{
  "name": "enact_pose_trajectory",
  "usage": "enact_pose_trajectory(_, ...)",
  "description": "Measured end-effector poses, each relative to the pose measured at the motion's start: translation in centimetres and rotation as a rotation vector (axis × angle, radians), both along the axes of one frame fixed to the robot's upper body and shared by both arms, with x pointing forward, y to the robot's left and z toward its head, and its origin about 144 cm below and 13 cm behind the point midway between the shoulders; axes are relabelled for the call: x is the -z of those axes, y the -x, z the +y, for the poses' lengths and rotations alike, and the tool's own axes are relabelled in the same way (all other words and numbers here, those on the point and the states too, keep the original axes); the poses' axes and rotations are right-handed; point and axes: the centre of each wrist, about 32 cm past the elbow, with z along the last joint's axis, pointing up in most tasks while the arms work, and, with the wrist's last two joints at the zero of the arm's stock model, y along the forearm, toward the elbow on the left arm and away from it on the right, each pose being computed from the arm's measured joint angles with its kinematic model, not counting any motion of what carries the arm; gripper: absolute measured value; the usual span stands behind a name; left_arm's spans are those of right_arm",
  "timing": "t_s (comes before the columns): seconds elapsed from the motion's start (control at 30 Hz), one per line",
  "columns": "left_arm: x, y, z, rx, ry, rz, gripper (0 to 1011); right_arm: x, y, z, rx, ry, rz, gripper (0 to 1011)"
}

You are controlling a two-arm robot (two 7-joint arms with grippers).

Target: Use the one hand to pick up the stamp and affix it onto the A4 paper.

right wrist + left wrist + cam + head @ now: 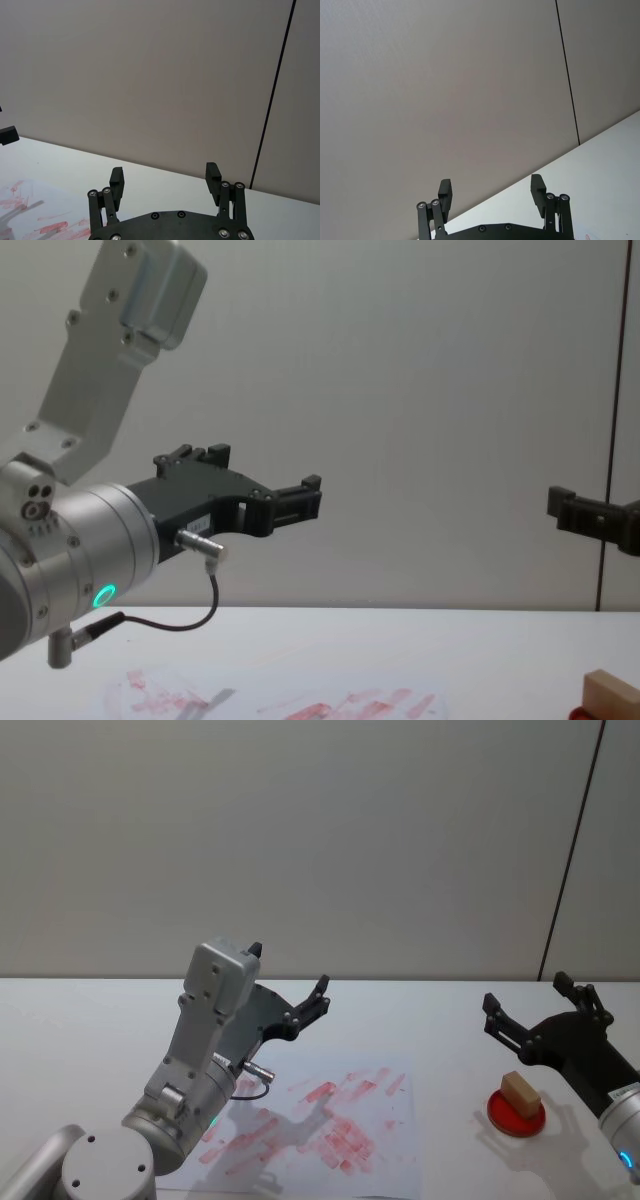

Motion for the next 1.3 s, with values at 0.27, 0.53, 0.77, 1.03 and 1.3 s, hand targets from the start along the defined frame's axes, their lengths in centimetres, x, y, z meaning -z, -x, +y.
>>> enact_pose_trajectory(0.27,0.0,0.0,0.0,0.000,0.000,0.000,1002,0.0,0.0,0.0,0.000,0.000,0.000,1001)
enact_pose_trajectory(0.53,0.0,0.0,0.0,0.000,0.000,0.000,1002,0.0,0.0,0.0,0.000,0.000,0.000,1001)
enact_pose_trajectory(0.77,0.0,0.0,0.0,0.000,0.000,0.000,1003,0.0,0.0,-0.1,0.000,0.002,0.001,1001)
enact_pose_trajectory(1.03,0.0,0.0,0.0,0.000,0.000,0.000,1002,0.3,-0.3,-1.0,-0.005,0.019,0.036,1001)
enact_pose_trajectory(1.3,0.0,0.0,0.0,0.000,0.000,0.000,1002,1.1,-0.5,-2.3,-0.011,0.053,0.108,1001)
